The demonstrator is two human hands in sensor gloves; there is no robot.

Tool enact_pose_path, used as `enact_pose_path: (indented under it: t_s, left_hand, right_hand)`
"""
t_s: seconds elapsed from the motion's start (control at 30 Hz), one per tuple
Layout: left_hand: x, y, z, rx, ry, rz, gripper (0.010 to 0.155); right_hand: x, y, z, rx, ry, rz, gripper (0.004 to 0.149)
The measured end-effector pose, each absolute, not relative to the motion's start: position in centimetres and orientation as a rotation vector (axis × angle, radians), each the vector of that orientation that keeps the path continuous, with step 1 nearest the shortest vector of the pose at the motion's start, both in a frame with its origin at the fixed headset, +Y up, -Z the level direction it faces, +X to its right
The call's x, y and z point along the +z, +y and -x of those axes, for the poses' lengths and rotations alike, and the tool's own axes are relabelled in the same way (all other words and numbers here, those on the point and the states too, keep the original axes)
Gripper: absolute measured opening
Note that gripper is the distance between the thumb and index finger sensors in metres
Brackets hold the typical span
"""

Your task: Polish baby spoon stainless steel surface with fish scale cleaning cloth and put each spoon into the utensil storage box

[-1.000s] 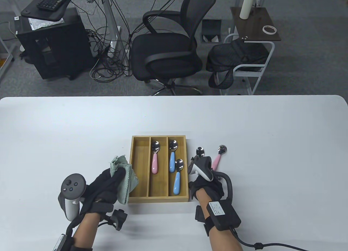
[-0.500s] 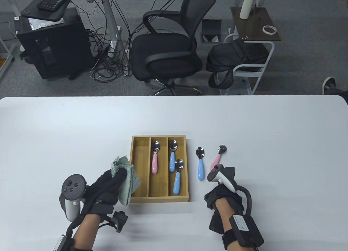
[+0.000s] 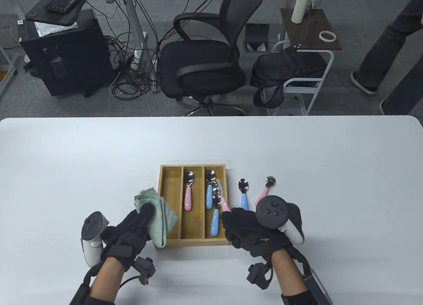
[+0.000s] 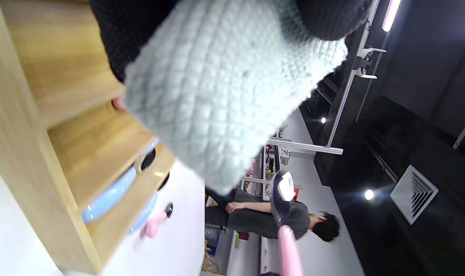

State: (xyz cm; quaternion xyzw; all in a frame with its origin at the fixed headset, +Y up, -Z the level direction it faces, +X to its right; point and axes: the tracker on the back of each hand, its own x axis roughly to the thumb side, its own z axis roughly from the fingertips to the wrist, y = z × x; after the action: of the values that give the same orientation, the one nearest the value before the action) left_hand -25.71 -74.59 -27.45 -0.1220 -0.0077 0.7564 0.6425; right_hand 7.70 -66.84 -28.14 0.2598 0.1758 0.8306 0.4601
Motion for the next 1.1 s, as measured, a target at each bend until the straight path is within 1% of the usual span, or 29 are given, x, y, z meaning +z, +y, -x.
enact_pose_path:
  t_s: [0.07,0.17,0.43,0.6,0.67,0.73,0.8,0.83,0.87,0.9,1.0,1.07,1.1]
  left_hand:
    - [-27.5,-74.9,25.6,1.764,-0.025,0.296,0.059]
    - [-27.6,-75.1,25.6,1.788,-0.038,0.300,0.060]
    - [-27.6,-75.1,24.5,1.840,-0.096,0.351,0.061]
    - [-27.4,-75.2,23.0,1.804,-0.172,0.426,0.061]
    - [-27.2,-75.0,22.4,1.741,-0.172,0.426,0.058]
    - [-27.1,-74.7,22.5,1.634,-0.114,0.341,0.055]
    - [-27.0,-74.0,23.0,1.490,-0.117,0.239,0.055]
    - [-26.8,-73.7,23.2,1.425,-0.079,0.192,0.056]
    - [-26.7,-73.4,23.3,1.380,-0.057,0.144,0.056]
    - [-26.6,-73.3,23.3,1.368,-0.038,0.126,0.056]
    - [-26.6,-73.4,23.4,1.401,-0.030,0.141,0.054]
    - [-26.8,-73.6,23.4,1.456,-0.062,0.190,0.053]
    - [-27.0,-73.8,23.4,1.508,-0.085,0.236,0.053]
  right_hand:
    - [-27.8,-67.4,-5.8,1.969,0.470,-0.747,0.056]
    - [-27.8,-68.5,-4.5,1.972,0.498,-0.792,0.056]
    - [-28.1,-70.6,-4.7,1.857,0.611,-0.805,0.056]
    - [-27.6,-72.0,-3.7,1.799,0.714,-0.846,0.055]
    - [-27.3,-72.6,-3.1,1.790,0.767,-0.840,0.055]
    - [-27.0,-72.9,-2.9,1.816,0.754,-0.813,0.055]
    - [-26.7,-73.0,-2.8,1.885,0.698,-0.779,0.055]
    - [-26.7,-72.9,-2.7,1.923,0.665,-0.765,0.055]
    - [-26.6,-72.7,-2.7,1.960,0.634,-0.759,0.055]
    - [-26.6,-72.6,-2.7,1.982,0.608,-0.753,0.055]
    - [-26.4,-72.6,-2.6,2.047,0.518,-0.735,0.054]
    - [-26.4,-72.6,-2.6,2.065,0.458,-0.680,0.052]
    - [-26.5,-72.6,-2.7,2.066,0.438,-0.673,0.052]
